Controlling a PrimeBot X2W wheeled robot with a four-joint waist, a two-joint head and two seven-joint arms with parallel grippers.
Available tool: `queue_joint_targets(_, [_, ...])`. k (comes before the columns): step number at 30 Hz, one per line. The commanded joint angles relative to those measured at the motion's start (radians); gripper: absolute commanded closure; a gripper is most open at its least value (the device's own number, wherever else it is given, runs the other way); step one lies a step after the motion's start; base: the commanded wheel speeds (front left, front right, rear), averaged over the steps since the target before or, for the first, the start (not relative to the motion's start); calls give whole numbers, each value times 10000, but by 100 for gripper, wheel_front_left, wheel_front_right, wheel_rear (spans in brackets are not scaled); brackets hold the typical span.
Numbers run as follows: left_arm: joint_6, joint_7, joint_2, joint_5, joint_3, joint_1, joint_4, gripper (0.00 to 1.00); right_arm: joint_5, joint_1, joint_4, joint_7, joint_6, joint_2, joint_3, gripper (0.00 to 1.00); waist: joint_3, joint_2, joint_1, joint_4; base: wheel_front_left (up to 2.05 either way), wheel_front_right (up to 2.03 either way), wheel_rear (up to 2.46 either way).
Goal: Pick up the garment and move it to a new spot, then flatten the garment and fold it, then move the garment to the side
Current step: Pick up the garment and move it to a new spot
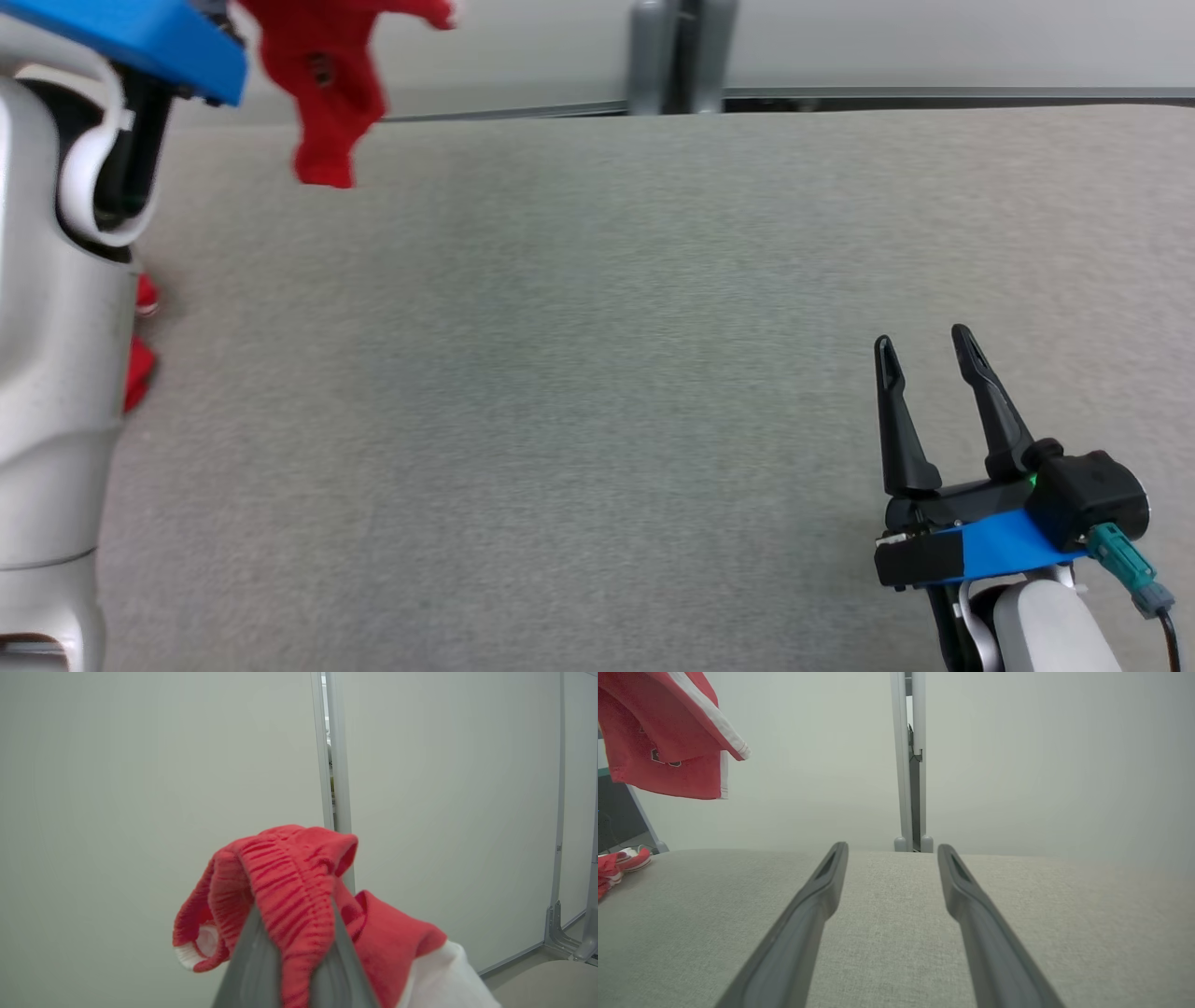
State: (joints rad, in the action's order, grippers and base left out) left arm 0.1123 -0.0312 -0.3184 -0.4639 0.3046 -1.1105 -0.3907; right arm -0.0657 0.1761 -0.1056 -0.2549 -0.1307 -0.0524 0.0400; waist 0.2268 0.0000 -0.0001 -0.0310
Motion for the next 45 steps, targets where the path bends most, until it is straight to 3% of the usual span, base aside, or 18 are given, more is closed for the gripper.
queue_joint_targets(1, [-75, 98, 69, 7, 80, -2, 241, 100, -57, -36, -52, -46, -1, 33, 40, 0, -219, 0, 1, -783, 0, 0, 0])
queue_joint_targets(9, [-201, 755, 989, -90, 873, 49, 1564, 100, -476, 41, -233, -103, -1, 31, 146, 0, -234, 0, 1, -2254, 0, 0, 0])
queue_joint_targets(16, [-237, 697, 1699, -253, 1512, 726, 1664, 100, -655, 112, -61, -97, -1, 32, 235, 0, -31, 0, 1, -2808, 0, 0, 0])
queue_joint_targets(24, [-418, 346, 1925, -555, 2013, 2777, 1066, 100, -480, 19, 18, -98, -1, 32, 51, 0, 101, 0, 1, -2497, 0, 0, 0])
queue_joint_targets(36, [-775, -324, 1181, -701, 2575, 6747, 233, 100, -235, -135, -112, -99, 1, 25, 60, 0, -35, 0, 1, -1543, 0, 0, 0])
queue_joint_targets(39, [-860, -480, 1111, -552, 2694, 7127, 154, 100, -171, -154, -156, -99, -1, 25, 95, 0, -109, 0, 1, -1352, 0, 0, 0])
queue_joint_targets(40, [-902, -566, 1132, -506, 2729, 7184, 149, 58, -152, -168, -183, -99, -1, 23, 105, 0, -146, 0, 1, -1293, 0, 0, 0])
queue_joint_targets(41, [-902, -666, 1183, -504, 2752, 7230, 153, 0, -130, -181, -199, -97, -1, 23, 104, 0, -186, 0, 1, -1231, 0, 0, 0])
queue_joint_targets(45, [-959, -1029, 1295, -429, 2750, 7169, 250, 0, -83, -190, -243, -99, -1, 24, 118, 0, -307, 0, 1, -1057, 0, 0, 0])
